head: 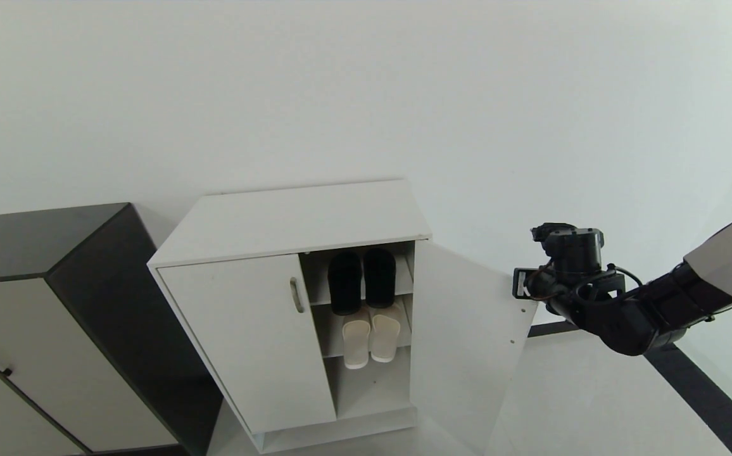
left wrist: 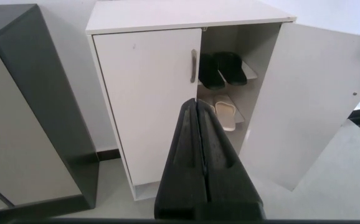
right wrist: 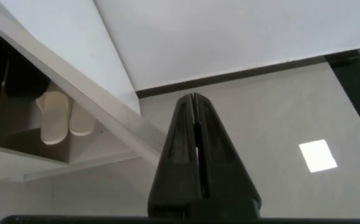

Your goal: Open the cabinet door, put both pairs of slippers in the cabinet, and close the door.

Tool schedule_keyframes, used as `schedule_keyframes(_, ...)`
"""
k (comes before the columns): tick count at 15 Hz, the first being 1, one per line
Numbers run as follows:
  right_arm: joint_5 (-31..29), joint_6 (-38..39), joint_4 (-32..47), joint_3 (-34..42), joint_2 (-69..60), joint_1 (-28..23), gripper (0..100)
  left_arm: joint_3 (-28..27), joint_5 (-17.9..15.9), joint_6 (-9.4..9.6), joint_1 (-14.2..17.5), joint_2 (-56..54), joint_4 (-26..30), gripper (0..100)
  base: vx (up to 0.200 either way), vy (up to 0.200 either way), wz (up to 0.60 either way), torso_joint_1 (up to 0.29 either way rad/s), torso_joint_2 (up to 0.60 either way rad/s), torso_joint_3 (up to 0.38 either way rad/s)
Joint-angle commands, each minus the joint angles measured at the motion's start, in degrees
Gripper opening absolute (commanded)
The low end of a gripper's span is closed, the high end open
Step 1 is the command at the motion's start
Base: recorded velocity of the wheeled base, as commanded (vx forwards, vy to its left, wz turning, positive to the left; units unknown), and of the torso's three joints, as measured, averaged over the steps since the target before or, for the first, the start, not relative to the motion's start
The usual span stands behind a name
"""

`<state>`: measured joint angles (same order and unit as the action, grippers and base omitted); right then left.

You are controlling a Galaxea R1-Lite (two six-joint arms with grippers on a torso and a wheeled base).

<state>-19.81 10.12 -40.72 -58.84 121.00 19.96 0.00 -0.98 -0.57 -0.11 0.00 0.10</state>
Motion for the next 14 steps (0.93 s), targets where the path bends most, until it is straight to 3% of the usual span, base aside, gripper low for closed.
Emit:
schedule_keyframes(1,0.39,-0.10,0.02,1.01,-0.68,0.52,0,0.00,0.01,-0.04,0.02,0.09,-0.01,0,0.000,0.000,0.00,0.000,0.00,0.000)
schedule_keyframes(7,0.39,-0.19,0.11,4.26,-3.76,3.86,0,0.00,0.01,-0.04,0.02,0.09,-0.01,0,0.000,0.000,0.00,0.000,0.00,0.000)
schedule_keyframes(11,0.30,-0.19,-0.15,8.48,-8.50,11.60,0,0.00,0.01,-0.04,0.02,0.09,-0.01,0,0.000,0.000,0.00,0.000,0.00,0.000)
schedule_keyframes(14,0.21,-0.19,-0.15,8.22,-9.29,11.42,0,0.00,0.01,-0.13,0.02,0.09,-0.01,0,0.000,0.000,0.00,0.000,0.00,0.000)
